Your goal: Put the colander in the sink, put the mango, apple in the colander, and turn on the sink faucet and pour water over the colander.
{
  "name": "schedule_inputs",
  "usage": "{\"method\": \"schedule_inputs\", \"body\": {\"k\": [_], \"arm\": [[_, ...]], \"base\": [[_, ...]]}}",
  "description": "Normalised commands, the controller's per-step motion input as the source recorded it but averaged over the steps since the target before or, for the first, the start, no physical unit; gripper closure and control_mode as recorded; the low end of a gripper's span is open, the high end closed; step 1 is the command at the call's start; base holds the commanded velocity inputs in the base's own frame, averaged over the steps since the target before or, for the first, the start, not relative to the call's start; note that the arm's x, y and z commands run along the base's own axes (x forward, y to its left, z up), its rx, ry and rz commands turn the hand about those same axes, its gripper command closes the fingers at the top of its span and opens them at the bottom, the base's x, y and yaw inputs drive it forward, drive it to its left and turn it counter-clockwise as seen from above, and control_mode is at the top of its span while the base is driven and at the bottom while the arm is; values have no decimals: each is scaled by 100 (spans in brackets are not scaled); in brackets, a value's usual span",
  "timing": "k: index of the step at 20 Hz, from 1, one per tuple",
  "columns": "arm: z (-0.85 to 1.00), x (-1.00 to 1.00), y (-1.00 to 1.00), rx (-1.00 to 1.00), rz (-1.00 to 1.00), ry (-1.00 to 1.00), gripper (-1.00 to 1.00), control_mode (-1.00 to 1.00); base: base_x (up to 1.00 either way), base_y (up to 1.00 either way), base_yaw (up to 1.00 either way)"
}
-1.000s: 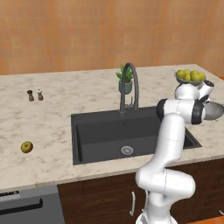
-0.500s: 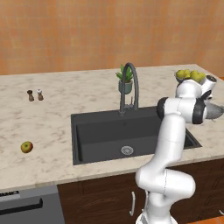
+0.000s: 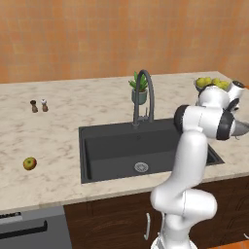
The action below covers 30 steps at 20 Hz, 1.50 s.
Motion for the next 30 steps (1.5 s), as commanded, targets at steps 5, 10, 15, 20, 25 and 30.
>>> {"method": "schedule_inputs", "body": {"k": [5, 10, 15, 20, 25, 30], "arm": [[0, -41, 88, -8, 1, -2, 100, -100], [1, -33, 90, -8, 1, -5, 100, -100], [1, -25, 86, -6, 1, 0, 100, -100], [2, 0, 72, -1, 4, 0, 100, -100], [0, 0, 64, 0, 8, 1, 100, -100], [-1, -3, 46, 0, 8, 0, 100, -100]], "base": [[0, 0, 0], [0, 0, 0], [0, 0, 0], [0, 0, 0], [0, 0, 0], [0, 0, 0]]}}
